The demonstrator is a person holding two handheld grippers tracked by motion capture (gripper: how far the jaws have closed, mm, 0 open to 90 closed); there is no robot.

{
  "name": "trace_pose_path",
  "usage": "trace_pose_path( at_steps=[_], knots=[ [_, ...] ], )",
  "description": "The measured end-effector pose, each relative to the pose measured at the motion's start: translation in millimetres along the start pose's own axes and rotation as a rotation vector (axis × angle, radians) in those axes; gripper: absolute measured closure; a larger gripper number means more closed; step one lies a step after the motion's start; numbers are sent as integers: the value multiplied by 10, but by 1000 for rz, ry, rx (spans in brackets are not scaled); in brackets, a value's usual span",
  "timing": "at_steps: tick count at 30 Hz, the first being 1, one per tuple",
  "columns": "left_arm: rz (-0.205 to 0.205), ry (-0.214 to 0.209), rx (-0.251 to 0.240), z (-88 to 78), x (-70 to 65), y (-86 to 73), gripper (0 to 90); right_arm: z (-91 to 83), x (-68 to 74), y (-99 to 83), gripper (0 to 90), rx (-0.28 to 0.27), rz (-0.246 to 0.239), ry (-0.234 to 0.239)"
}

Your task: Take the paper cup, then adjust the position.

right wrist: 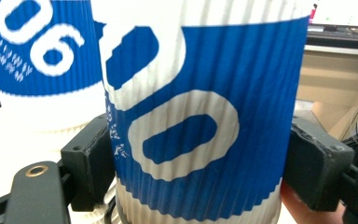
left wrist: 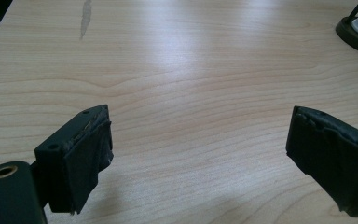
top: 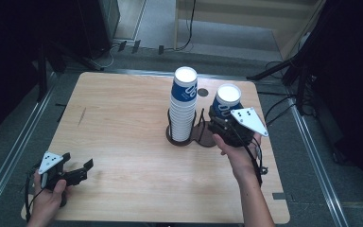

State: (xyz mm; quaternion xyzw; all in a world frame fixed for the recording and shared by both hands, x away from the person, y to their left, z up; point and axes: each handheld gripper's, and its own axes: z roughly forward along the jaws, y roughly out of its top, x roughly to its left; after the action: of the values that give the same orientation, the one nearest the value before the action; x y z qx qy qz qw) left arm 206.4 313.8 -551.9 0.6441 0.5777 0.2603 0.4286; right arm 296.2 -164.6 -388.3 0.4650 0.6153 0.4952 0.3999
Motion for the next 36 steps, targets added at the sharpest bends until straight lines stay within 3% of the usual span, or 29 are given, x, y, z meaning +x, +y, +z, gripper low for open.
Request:
trace_pose_path(
  at_steps=[23,32,36],
  knots=[
    [1,-7,2,-3,2,-1,77,-152,-4,-573,199,59,16,-5],
    [-7,-12,-25,-7,13,0,77,-160,1,-741,199,72,15,-1],
    [10,-33,-43,-17,11,-4,77,-160,26,-791,199,87,7,-2]
  ],
)
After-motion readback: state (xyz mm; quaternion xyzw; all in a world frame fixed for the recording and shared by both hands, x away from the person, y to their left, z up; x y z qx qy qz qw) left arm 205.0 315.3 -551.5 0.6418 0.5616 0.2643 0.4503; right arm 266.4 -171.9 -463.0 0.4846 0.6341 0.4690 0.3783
